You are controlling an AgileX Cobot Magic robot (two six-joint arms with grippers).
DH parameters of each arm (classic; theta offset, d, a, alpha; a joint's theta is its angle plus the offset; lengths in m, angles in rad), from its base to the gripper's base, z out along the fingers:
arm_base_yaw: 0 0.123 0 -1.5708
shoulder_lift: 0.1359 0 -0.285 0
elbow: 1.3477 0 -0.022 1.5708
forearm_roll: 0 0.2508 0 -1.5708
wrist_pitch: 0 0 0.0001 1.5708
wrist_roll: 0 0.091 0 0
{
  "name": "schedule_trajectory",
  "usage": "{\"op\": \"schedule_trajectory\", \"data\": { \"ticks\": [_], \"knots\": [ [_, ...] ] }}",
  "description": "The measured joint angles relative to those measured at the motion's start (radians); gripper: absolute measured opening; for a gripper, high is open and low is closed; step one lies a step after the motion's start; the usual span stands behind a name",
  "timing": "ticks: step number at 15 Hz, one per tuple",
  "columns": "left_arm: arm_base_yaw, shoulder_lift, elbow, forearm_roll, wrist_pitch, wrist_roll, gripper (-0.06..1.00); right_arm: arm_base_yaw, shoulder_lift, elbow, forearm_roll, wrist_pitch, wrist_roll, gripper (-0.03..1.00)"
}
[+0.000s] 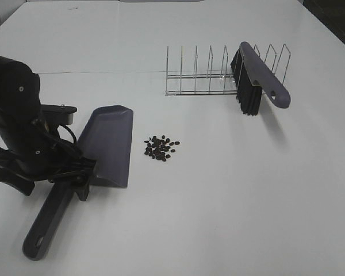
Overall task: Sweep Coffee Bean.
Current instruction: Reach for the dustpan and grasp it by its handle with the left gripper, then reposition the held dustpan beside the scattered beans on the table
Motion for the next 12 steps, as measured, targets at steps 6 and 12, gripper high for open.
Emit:
{"op": "schedule_trajectory", "data": {
  "ticks": [6, 12],
  "knots": [
    [0.0, 0.052, -0.009, -0.009, -0.065, 0.016, 0.6, 0.0, 0.0, 0.0, 0.0, 0.0, 0.0, 0.59],
    [0.0, 0.059, -0.017, -0.009, -0.082, 0.109, 0.33, 0.0, 0.0, 0.0, 0.0, 0.0, 0.0, 0.59]
  ]
}}
